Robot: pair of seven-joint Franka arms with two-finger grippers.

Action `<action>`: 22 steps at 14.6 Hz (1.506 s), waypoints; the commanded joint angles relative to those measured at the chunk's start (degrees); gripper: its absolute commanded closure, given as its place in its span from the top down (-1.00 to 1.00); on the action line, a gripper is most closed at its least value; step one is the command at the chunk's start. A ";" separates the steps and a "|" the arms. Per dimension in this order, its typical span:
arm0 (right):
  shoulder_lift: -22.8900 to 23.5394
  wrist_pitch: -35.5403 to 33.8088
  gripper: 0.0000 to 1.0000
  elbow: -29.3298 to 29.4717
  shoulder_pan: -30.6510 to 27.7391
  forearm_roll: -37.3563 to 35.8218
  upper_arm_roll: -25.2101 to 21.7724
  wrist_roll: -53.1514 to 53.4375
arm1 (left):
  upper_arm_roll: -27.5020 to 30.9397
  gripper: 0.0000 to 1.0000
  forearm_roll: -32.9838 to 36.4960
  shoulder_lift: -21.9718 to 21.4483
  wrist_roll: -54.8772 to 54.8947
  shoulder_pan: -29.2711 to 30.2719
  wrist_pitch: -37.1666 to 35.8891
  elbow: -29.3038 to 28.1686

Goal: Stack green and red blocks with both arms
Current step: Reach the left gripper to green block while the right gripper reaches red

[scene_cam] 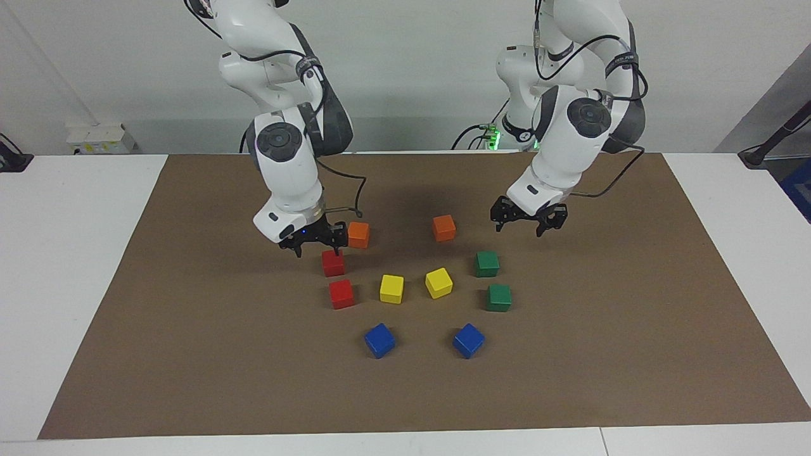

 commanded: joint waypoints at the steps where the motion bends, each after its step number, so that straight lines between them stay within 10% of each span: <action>1: 0.00 3.36 0.80 -2.44 0.58 0.59 -0.06 -2.46 | 0.92 1.00 -0.92 1.73 -2.42 -1.30 2.64 -0.22; 10: -0.79 9.26 0.81 -7.54 0.67 0.59 -0.06 -10.58 | 1.09 1.00 -0.30 9.37 -6.65 -4.99 10.97 -1.27; 22: 0.44 9.44 0.79 -9.91 1.02 0.68 -0.15 -4.86 | 1.18 1.00 -0.04 9.12 -10.25 -6.04 18.81 -8.22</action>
